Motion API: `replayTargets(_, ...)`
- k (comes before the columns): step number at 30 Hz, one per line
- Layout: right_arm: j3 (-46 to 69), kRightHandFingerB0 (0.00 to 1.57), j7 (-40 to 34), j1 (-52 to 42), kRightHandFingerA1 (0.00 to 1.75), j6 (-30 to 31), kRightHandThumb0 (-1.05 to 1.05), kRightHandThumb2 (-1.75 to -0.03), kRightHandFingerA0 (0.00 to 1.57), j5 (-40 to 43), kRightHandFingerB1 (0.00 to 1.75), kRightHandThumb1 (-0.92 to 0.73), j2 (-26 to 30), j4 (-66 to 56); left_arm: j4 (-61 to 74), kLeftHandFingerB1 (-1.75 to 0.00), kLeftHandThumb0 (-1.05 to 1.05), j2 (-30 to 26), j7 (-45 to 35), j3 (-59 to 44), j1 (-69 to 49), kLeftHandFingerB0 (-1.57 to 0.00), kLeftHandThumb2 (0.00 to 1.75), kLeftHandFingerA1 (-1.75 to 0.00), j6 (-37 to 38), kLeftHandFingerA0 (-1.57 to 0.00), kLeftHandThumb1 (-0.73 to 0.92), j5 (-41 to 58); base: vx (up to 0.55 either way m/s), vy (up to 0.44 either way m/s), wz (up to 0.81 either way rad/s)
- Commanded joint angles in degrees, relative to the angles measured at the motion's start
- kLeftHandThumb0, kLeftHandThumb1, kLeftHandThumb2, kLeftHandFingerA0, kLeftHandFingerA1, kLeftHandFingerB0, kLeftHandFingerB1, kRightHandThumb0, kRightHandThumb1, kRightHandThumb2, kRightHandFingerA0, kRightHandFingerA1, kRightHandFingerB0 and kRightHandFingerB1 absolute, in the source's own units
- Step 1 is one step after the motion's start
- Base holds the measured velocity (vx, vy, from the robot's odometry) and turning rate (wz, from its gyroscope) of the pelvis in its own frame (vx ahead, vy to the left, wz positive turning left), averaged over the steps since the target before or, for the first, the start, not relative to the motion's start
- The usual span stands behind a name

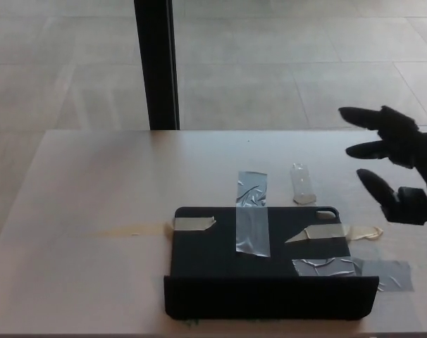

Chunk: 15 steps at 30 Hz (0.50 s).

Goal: The robot uses its right hand to open a folded tablet cover kept in the middle of the desk

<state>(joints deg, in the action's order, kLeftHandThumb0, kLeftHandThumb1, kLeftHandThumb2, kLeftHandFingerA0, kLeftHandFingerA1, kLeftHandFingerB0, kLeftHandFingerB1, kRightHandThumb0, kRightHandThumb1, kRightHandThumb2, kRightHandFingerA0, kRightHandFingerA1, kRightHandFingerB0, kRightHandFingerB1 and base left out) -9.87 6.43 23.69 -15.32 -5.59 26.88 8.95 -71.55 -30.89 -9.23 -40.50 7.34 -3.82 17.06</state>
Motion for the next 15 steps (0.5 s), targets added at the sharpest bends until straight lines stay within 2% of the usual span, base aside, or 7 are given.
replayTargets(1, -14.3, 0.22, 12.2, 8.5, 0.74, 2.2, -0.91, -1.15, 0.56, -22.2, 0.46, -0.75, 6.3, 2.1, -0.4, -0.63, -0.78, -1.4, 0.0, -0.1, -0.4, -0.36, 0.63, -0.84, -0.8, -0.63, 0.77, 1.8, 0.0, 0.0, 0.0)
replayTargets(2, -15.9, 0.27, 13.1, 8.5, 0.81, 3.1, -1.0, -0.73, 0.59, -23.5, 0.34, -0.91, 6.3, 1.8, -0.6, -0.61, -0.79, -1.5, -0.4, 0.0, -0.4, -0.35, 0.64, -0.85, -0.6, -0.65, 0.78, 1.7, 0.0, 0.0, 0.0)
replayTargets(3, -17.2, 0.2, 14.0, 8.4, 0.7, 4.0, -0.93, -1.16, 0.5, -24.3, 0.46, -0.74, 6.4, 1.5, -0.6, -0.62, -0.78, -1.5, -0.4, 0.0, -0.4, -0.36, 0.63, -0.86, -0.6, -0.66, 0.78, 1.7, 0.0, 0.0, 0.0)
replayTargets(6, -20.9, 0.23, 17.4, 8.2, 0.7, 6.1, -0.98, -0.75, 0.52, -26.7, 0.34, -0.92, 6.9, 0.5, -0.5, -0.63, -0.79, -1.6, -0.2, 0.0, -0.3, -0.36, 0.63, -0.84, -0.7, -0.65, 0.77, 1.7, 0.0, 0.0, 0.0)
replayTargets(11, -26.3, 0.21, 19.7, 7.8, 0.67, 8.2, -0.94, -1.16, 0.49, -30.4, 0.45, -0.72, 6.3, 0.6, -0.3, -0.65, -0.82, -1.8, 0.0, 0.4, -0.3, -0.36, 0.94, -0.82, -0.8, -0.66, 0.58, 1.3, 0.0, 0.0, 0.0)
replayTargets(12, -28.4, 0.28, 19.9, 7.4, 0.8, 8.2, -1.0, -0.7, 0.64, -32.2, 0.35, -0.92, 5.7, 1.2, -0.6, -0.61, -0.8, -1.7, 0.1, 0.2, -0.2, -0.38, 0.63, -0.82, -0.5, -0.66, 0.77, 1.4, 0.0, 0.0, 0.0)
replayTargets(15, -33.3, 0.19, 21.9, 7.4, 0.72, 8.9, -1.05, -1.2, 0.42, -35.8, 0.47, -0.79, 4.4, 3.0, -0.3, -0.63, -0.78, -1.8, -0.3, 0.0, -0.1, -0.37, 0.63, -0.82, -0.8, -0.62, 0.77, 1.7, 0.0, 0.0, 0.0)
